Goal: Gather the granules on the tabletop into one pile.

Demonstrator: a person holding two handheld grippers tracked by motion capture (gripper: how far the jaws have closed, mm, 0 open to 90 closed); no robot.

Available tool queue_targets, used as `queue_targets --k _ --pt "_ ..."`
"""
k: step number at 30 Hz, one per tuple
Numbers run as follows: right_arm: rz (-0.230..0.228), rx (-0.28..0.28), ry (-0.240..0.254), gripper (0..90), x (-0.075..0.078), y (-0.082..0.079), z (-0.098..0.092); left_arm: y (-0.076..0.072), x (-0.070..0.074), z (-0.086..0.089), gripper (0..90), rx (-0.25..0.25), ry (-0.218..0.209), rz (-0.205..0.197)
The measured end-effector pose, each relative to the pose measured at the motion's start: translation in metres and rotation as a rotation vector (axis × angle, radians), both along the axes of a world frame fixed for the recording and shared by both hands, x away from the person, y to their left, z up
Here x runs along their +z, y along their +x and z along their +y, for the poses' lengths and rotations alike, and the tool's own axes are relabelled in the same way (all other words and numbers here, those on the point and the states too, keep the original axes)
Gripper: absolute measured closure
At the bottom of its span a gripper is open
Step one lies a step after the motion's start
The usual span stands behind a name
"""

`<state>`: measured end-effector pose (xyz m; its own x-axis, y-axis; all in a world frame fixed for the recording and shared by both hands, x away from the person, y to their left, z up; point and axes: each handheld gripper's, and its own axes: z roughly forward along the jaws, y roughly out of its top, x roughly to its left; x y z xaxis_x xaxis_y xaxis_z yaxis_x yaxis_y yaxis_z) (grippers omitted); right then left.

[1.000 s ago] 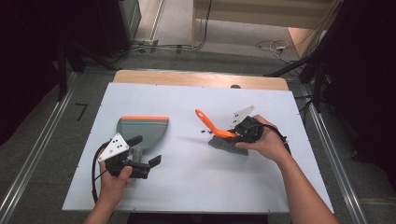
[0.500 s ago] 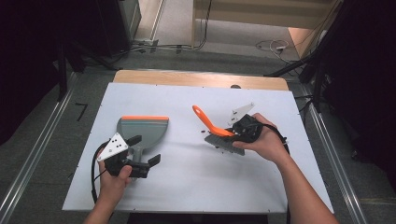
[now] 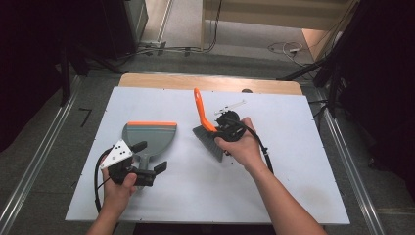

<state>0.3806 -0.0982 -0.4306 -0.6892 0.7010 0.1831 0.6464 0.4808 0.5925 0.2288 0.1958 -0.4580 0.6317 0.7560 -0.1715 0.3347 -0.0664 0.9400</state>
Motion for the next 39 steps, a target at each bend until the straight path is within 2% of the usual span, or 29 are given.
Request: queue_targets --k 3,5,7,8,9,12,16,19,22,30,39 --pt "0.071 -0.078 0.033 68.0 -0.011 0.007 0.002 0.000 0.000 0.001 0.0 0.000 0.000 0.000" --pt "0.130 -0.149 0.063 68.0 -0.018 0.011 0.001 0.000 0.000 0.001 0.0 0.001 0.001 0.001" --pt "0.162 -0.223 0.052 67.9 -0.024 0.016 -0.003 0.000 0.000 0.001 0.0 0.001 0.001 0.001" --pt "0.183 -0.260 0.058 67.8 -0.026 0.019 -0.007 0.000 0.000 0.001 0.0 0.001 -0.001 0.001" --pt "0.203 -0.282 0.084 67.7 -0.029 0.021 -0.011 0.000 0.001 0.001 0.0 0.000 0.001 0.000" --pt "0.210 -0.339 0.093 67.5 -0.033 0.019 -0.021 0.000 0.000 0.001 0.0 0.000 0.002 0.000" --pt "0.186 -0.377 0.068 67.3 -0.031 0.012 -0.030 0.000 0.000 -0.001 0.0 -0.002 0.009 0.004" --pt "0.159 -0.390 0.030 67.3 -0.028 0.007 -0.037 0.000 0.000 -0.002 0.0 -0.005 0.011 0.003" --pt "0.161 -0.402 0.020 67.3 -0.027 0.005 -0.045 -0.001 0.000 -0.003 0.0 -0.004 0.013 0.001" --pt "0.189 -0.435 0.044 67.3 -0.028 -0.002 -0.070 -0.001 0.001 -0.003 0.0 -0.004 0.012 0.001" --pt "0.176 -0.423 0.059 67.8 -0.023 -0.005 -0.082 0.000 0.001 -0.004 0.0 -0.009 0.015 -0.002"
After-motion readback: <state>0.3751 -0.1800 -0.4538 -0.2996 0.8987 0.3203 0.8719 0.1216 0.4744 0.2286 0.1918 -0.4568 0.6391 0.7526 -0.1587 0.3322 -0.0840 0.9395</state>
